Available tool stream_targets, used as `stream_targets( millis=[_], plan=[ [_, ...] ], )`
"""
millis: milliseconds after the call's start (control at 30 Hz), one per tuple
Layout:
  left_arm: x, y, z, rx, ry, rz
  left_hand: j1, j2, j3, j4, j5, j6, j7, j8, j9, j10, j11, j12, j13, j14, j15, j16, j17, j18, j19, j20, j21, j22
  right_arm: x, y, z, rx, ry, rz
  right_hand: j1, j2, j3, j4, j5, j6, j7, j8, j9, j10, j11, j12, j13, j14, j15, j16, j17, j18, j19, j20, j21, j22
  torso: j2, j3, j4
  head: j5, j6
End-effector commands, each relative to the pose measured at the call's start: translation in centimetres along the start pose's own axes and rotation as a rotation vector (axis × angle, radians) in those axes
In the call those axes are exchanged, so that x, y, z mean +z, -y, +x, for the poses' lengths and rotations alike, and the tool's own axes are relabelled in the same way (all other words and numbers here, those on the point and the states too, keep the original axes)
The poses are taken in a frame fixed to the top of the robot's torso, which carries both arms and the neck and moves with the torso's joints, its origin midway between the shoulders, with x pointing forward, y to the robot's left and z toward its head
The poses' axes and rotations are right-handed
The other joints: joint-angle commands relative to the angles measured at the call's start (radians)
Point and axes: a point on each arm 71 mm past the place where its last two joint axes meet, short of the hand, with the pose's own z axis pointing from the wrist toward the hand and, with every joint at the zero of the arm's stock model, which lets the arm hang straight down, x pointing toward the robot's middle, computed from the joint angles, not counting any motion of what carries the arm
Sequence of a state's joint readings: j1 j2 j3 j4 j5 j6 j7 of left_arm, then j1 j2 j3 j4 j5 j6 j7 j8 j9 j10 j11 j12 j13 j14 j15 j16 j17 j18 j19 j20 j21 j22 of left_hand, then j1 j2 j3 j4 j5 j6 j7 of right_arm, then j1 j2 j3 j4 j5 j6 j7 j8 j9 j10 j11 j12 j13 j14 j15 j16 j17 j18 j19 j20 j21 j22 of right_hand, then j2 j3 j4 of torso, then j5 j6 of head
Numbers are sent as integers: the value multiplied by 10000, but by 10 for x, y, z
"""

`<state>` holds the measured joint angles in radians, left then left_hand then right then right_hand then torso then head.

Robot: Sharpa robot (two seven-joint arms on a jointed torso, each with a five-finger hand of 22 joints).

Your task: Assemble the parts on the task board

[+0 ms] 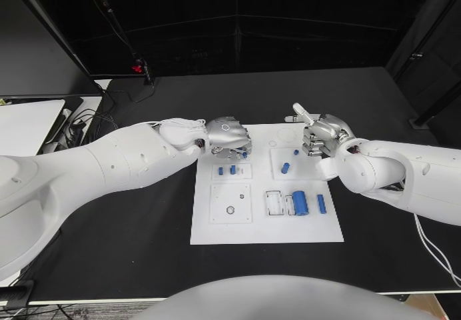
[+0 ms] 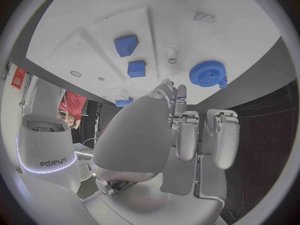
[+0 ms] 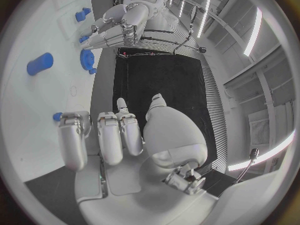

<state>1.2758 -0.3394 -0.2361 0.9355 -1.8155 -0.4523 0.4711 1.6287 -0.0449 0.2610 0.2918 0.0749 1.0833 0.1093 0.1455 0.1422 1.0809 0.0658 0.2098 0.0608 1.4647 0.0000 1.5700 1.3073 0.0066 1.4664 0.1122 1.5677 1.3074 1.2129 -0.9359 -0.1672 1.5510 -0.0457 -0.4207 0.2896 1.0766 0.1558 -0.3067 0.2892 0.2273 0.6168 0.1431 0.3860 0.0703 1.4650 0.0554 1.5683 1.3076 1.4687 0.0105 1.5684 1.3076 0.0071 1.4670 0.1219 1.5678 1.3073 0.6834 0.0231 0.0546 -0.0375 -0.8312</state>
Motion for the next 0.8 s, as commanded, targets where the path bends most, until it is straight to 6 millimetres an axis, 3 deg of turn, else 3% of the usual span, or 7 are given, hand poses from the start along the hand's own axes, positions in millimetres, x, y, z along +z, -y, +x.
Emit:
stream_targets(
  millis=[33,467,600,800],
  plan=[
    [-3,0,-7,84,538,72,-124,-5,95,7,-7,144,-10,-49,98,9,5,-66,-11,1061,1,8,2635,-66,1044,-12,31,2634,0,-1,0,-16,-42,-36,37,62,-58,-7,63,45,5,69,-8,1058,46,25,2632,1021,10,24,2632,-71,1038,2,30,2635,-1,7,8,-17,3],
    [-24,-8,-19,75,611,-164,-231,-10,162,8,-4,133,-7,-91,89,-12,27,-181,-7,1061,45,8,2635,-66,1044,-1,31,2634,0,-1,-1,-14,-41,-22,45,54,-62,-11,61,44,7,70,-9,1058,48,25,2632,1021,12,24,2632,-71,1038,4,30,2635,-2,6,-6,74,46],
    [-30,-11,-18,24,449,-265,-235,-27,235,-1,-9,125,-23,-119,81,-65,3,-277,-9,1061,-5,8,2635,-66,1044,0,31,2634,0,-1,-1,-11,-44,-22,50,52,-62,-13,64,44,8,71,-10,1058,49,25,2632,1021,14,24,2632,-71,1038,6,30,2635,4,14,25,71,35],
    [-34,-15,-16,-30,267,-414,-269,-38,270,3,-18,132,-13,-131,77,-41,34,-308,-3,1061,62,8,2635,-66,1044,6,31,2634,0,-1,-1,-9,-61,-30,50,52,-62,-13,64,44,8,71,-10,1058,49,25,2632,1021,14,24,2632,-71,1038,6,30,2635,-3,-4,-19,120,48]
  ],
)
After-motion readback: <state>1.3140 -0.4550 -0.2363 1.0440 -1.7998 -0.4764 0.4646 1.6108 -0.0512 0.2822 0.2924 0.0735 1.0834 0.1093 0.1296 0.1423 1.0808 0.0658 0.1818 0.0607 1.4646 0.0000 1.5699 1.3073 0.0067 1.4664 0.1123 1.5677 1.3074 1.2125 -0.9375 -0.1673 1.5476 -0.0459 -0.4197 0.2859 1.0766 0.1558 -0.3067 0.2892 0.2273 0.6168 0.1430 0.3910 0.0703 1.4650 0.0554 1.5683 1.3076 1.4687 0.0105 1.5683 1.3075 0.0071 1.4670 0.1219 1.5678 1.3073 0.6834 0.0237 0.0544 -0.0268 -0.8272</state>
